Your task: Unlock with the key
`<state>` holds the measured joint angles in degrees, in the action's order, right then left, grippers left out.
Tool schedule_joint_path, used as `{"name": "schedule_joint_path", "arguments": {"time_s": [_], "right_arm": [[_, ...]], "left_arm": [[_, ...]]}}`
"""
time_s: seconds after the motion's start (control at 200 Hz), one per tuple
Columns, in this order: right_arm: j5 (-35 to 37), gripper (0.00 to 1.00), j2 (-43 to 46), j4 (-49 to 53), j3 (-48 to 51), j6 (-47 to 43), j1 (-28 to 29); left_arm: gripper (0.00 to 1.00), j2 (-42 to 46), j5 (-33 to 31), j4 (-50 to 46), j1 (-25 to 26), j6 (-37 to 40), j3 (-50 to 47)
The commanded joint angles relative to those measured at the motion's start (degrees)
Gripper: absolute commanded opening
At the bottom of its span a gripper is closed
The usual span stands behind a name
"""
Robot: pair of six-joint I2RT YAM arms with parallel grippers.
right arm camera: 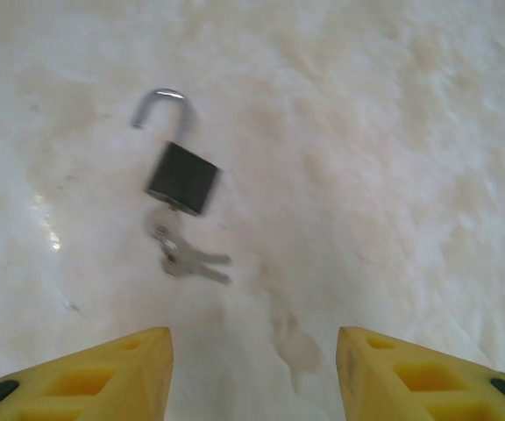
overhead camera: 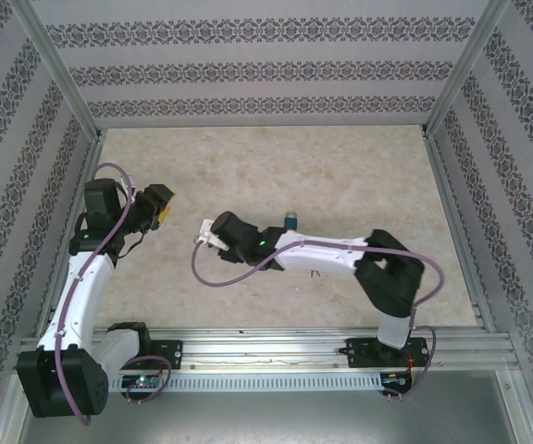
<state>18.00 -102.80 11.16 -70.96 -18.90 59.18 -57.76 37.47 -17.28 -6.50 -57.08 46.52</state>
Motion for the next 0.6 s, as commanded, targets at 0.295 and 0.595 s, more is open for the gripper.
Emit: {"name": "schedule_joint_path", "arguments": {"time_s": [0.295, 0.595], "right_arm": [[-5.3, 0.44, 23.1, 6.0, 13.6, 30.6, -12.4], [-17.7, 0.42, 32.6, 8.6, 22.5, 45.4, -28.4]], "left_arm": [[0.55, -0.2, 0.7, 0.0, 6.3, 5.4, 1.4], [0.55, -7.0, -4.4, 7.4, 19.7, 3.7, 0.3]]}}
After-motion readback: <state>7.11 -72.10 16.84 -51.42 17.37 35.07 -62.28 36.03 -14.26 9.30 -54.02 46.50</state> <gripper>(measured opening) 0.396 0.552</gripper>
